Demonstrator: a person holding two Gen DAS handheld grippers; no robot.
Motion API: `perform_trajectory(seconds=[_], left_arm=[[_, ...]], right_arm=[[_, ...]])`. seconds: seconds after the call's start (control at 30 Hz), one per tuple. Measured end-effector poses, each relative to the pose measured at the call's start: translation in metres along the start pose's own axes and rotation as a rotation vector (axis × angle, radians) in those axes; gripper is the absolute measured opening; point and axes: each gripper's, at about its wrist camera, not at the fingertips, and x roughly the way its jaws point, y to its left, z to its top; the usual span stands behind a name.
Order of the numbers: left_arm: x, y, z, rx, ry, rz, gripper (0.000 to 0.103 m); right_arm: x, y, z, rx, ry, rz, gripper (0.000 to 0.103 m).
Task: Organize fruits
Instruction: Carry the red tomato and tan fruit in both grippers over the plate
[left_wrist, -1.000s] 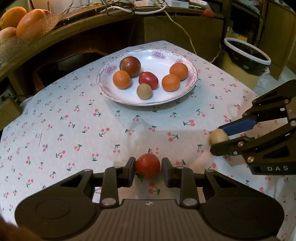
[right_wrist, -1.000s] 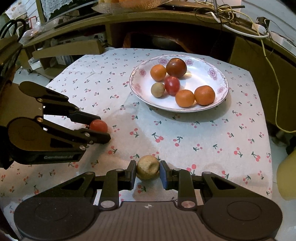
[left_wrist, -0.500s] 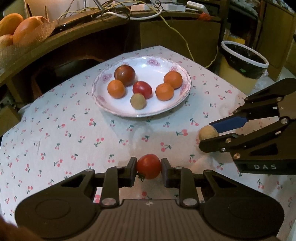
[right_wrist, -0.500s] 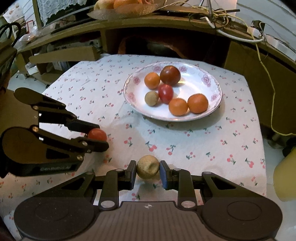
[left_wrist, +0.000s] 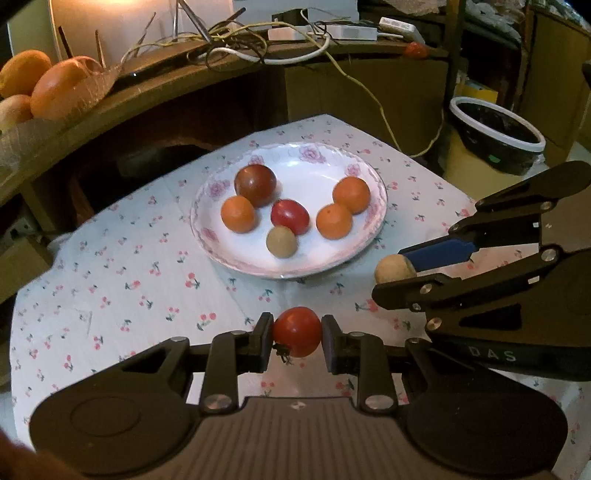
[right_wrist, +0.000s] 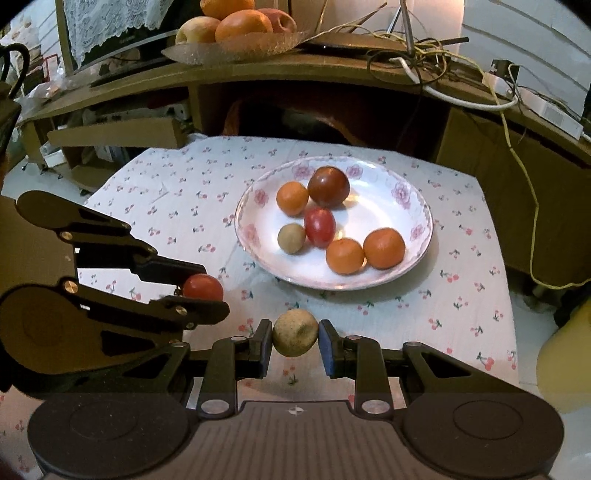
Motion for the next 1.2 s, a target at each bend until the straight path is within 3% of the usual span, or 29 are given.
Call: perform_trajectory(seconds=[0.67, 1.2], left_arm=[[0.003, 0.0, 0.03, -0.007, -0.051, 0.041, 0.032], [0.022, 0.02, 0.046, -0.065, -0.059, 0.041, 0.032]], right_arm=[[-0.002, -0.021, 0.021, 0.062, -0.059, -0.052, 0.029], [0.016, -0.035, 0.042, 0.113, -0.074, -0.037, 0.029]])
